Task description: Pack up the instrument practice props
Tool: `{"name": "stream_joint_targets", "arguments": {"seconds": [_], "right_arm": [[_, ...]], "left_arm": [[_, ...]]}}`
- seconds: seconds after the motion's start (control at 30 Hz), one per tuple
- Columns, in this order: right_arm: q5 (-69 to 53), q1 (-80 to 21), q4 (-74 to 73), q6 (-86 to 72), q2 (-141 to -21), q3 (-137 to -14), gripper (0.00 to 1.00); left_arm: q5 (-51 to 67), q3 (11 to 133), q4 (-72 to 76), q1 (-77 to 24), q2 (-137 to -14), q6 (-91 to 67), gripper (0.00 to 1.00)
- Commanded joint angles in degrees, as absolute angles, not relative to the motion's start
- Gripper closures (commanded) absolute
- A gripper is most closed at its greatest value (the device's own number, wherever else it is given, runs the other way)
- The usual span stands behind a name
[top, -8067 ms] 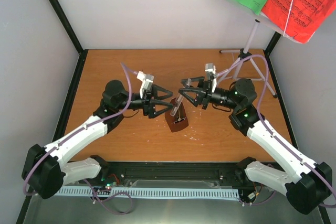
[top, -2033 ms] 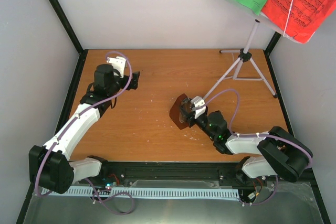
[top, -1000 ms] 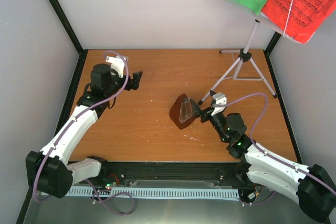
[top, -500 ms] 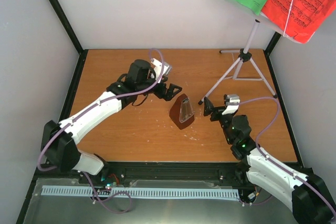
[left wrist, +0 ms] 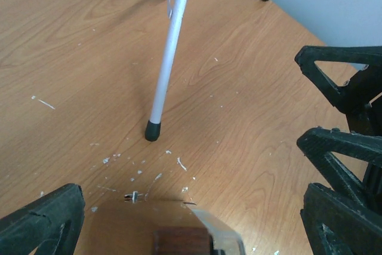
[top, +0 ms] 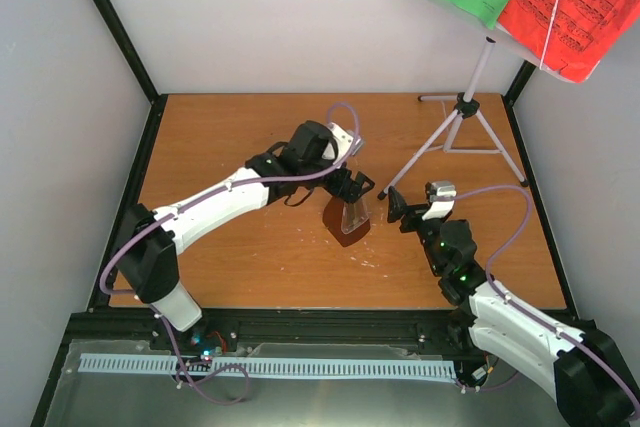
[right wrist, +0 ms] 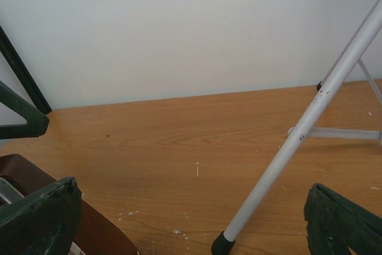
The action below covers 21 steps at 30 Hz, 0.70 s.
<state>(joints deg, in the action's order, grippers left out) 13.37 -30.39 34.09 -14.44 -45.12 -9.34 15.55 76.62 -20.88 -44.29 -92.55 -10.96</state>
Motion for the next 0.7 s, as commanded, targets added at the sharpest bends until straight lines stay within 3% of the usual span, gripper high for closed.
{"name": "stream_joint_targets", "arguments": {"seconds": [0.0, 0.23, 0.67], "right_arm": [[14.8, -30.0, 35.9, -15.1, -46.1, -8.4, 0.00], [15.2, -29.9, 36.8, -15.2, -48.1, -8.5, 0.00], [15.6, -30.0, 38.0, -15.3, -50.9, -8.6, 0.00]], "left_arm": [[9.5, 79.8, -25.2, -47.2, -94.5, -9.7, 0.01], [10.0, 76.8, -25.7, -47.4, -92.4, -7.5, 0.02], [10.0, 73.1, -24.7, -48.5, -90.4, -5.5, 0.30]]}}
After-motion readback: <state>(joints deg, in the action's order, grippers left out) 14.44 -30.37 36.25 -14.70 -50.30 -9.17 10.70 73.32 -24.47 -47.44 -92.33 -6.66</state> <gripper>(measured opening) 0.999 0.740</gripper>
